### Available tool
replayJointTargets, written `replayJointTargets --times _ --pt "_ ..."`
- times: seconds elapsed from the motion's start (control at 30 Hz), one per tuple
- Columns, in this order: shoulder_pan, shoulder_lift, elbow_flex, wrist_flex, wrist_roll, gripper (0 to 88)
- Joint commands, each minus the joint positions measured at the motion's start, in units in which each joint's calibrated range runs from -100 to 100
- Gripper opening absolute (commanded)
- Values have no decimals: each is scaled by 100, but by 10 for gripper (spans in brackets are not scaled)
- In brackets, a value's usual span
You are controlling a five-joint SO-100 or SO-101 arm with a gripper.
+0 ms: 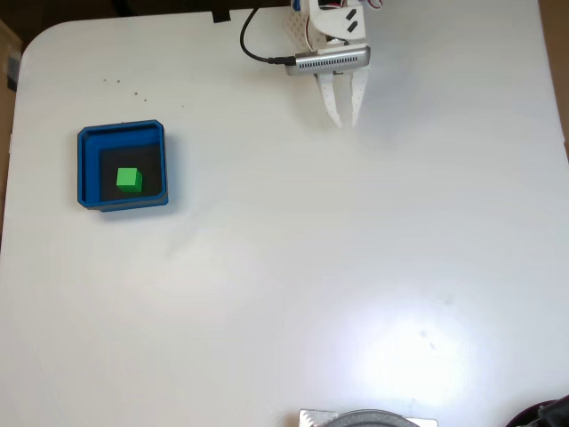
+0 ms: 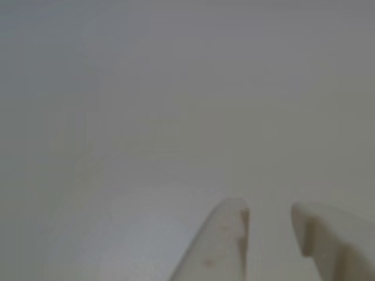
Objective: Pick up green cube and drop it in the blue box
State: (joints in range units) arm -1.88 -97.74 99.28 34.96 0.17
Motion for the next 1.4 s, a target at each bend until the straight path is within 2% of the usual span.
replayJointTargets --times 0.0,0.23,1.37 --pt "-71 -117 54 -84 -10 21" --pt "-422 -117 54 -92 -10 21" --pt "-376 -117 54 -76 -5 23"
